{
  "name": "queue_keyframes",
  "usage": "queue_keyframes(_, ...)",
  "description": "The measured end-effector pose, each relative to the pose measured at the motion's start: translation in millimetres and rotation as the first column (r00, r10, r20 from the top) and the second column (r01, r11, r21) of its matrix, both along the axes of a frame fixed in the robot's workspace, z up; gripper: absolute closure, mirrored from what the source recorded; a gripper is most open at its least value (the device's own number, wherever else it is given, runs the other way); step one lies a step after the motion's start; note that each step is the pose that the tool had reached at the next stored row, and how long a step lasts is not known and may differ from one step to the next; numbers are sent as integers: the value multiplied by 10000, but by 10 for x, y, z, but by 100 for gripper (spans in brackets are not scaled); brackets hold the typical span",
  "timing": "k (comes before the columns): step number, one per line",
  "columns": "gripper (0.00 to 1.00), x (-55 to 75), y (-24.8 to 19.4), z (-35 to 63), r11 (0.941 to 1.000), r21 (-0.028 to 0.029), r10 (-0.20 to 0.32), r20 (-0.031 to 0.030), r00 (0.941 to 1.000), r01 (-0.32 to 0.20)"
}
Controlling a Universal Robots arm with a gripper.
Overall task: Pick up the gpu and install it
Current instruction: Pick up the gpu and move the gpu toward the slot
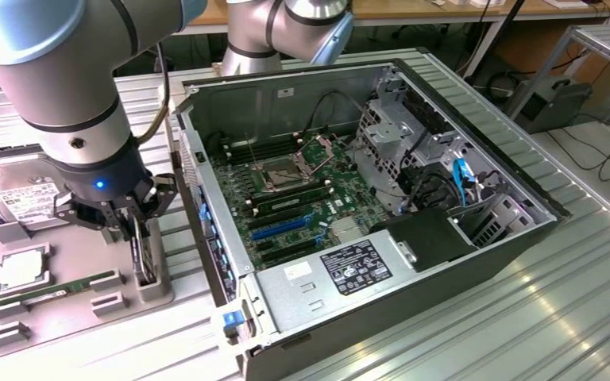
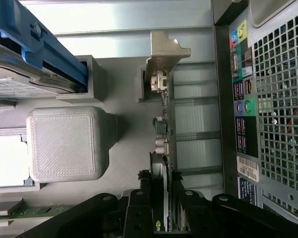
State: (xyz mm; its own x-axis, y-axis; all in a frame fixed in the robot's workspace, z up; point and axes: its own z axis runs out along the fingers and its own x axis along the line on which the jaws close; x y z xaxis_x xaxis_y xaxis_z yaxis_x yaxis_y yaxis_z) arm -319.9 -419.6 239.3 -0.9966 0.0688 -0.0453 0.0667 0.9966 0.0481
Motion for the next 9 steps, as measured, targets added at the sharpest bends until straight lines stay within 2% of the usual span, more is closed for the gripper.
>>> queue_keyframes(4, 74, 0, 0, 0, 9998, 0, 175, 0, 9998, -175)
queue_keyframes(9, 74, 0, 0, -1, 9974, 1, 720, 2, 9974, -720)
